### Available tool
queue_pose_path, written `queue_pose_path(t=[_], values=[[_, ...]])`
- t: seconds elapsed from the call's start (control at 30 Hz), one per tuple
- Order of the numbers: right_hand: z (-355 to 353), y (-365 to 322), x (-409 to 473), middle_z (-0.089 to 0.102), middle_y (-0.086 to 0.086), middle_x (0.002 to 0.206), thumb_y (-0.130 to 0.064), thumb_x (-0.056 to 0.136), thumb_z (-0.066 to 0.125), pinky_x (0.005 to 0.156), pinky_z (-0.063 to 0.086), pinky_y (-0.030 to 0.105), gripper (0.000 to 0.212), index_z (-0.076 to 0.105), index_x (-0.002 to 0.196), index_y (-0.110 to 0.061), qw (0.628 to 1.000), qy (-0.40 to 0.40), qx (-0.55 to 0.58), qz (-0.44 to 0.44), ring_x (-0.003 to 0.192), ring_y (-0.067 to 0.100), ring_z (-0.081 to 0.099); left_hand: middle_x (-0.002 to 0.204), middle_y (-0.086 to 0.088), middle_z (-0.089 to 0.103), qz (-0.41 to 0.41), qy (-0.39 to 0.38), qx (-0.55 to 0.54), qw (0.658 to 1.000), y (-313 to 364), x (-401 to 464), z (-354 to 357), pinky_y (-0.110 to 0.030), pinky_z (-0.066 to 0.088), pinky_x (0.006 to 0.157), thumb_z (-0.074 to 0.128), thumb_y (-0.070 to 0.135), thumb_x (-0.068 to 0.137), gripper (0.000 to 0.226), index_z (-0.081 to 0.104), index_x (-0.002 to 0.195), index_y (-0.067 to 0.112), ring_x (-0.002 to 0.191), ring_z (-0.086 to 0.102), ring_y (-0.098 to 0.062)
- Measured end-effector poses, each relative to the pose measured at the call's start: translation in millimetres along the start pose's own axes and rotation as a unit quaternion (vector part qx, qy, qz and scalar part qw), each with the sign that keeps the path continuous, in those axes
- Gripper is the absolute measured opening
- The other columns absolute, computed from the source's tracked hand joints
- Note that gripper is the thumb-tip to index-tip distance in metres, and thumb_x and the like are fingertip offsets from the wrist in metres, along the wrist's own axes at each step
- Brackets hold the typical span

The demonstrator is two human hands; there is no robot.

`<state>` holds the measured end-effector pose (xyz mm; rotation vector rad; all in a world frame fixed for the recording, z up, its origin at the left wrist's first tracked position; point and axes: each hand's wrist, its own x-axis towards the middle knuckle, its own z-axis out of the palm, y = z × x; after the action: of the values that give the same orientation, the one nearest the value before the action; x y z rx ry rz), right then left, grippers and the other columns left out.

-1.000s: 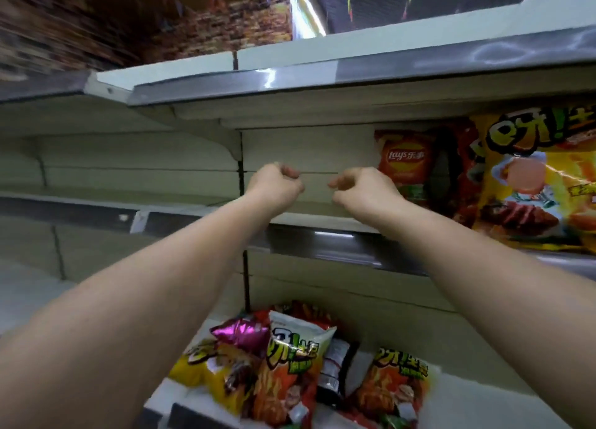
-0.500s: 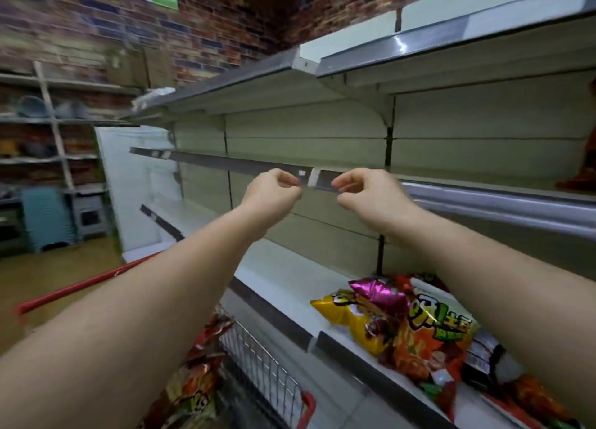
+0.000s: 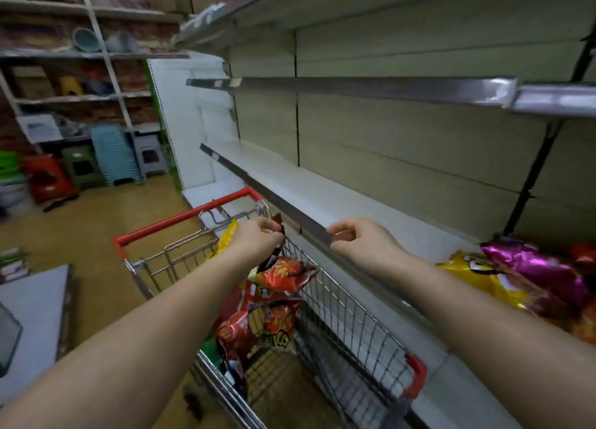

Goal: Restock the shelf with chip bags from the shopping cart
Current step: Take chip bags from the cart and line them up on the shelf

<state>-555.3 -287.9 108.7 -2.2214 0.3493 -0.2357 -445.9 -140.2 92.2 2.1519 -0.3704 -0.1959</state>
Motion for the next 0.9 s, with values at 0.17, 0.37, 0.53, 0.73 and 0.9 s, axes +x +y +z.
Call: queue_pose_path(t=[0.17, 0.37, 0.53, 0.73, 0.9], values=[[53, 22, 27, 0.06, 0.002, 0.117, -0.013, 0.09, 0.056, 0.085, 0.044, 0.028, 0.027, 0.06, 0.116, -0.02, 0.997, -0.048, 0.013, 0.063, 0.106, 0.017, 0.056, 0.086, -0.003, 0.054, -0.081, -0.017, -0.018, 0.996, -67, 25, 11, -0.025, 0.04, 0.062, 0.056, 0.017, 0.093, 0.004, 0.056, 0.096, 0.014, 0.073, 0.051, -0.016], [90, 56, 71, 0.06, 0.001, 0.108, -0.014, 0.09, 0.057, 0.075, 0.044, 0.026, 0.029, 0.058, 0.119, -0.017, 0.99, -0.102, 0.021, 0.097, 0.09, 0.015, 0.057, 0.087, -0.007, 0.055, -0.161, -0.04, -0.071, 0.984, -106, 50, 35, -0.024, 0.033, 0.05, 0.055, 0.018, 0.093, 0.008, 0.054, 0.085, 0.018, 0.061, 0.044, -0.014], [113, 94, 122, 0.056, 0.001, 0.102, -0.016, 0.088, 0.06, 0.07, 0.041, 0.025, 0.031, 0.058, 0.119, -0.017, 0.982, -0.145, 0.041, 0.118, 0.086, 0.016, 0.051, 0.098, -0.009, 0.058, -0.2, -0.022, -0.094, 0.975, -122, 76, 57, -0.027, 0.039, 0.063, 0.055, 0.017, 0.093, 0.013, 0.053, 0.081, 0.022, 0.078, 0.048, -0.018], [137, 142, 188, 0.054, 0.01, 0.125, -0.014, 0.087, 0.06, 0.089, 0.048, 0.035, 0.038, 0.055, 0.125, -0.014, 0.964, -0.179, 0.082, 0.18, 0.111, 0.026, 0.054, 0.104, -0.009, 0.058, -0.266, 0.026, -0.107, 0.958, -142, 115, 90, -0.032, 0.047, 0.066, 0.059, 0.022, 0.091, 0.014, 0.053, 0.104, 0.018, 0.078, 0.055, -0.016], [163, 170, 217, 0.059, 0.011, 0.107, -0.017, 0.092, 0.054, 0.091, 0.048, 0.04, 0.022, 0.055, 0.114, -0.013, 0.925, -0.179, 0.164, 0.292, 0.11, 0.028, 0.056, 0.109, -0.006, 0.053, -0.298, 0.024, -0.107, 0.948, -158, 140, 112, -0.027, 0.044, 0.069, 0.059, 0.026, 0.092, 0.034, 0.05, 0.124, 0.015, 0.084, 0.055, -0.017]])
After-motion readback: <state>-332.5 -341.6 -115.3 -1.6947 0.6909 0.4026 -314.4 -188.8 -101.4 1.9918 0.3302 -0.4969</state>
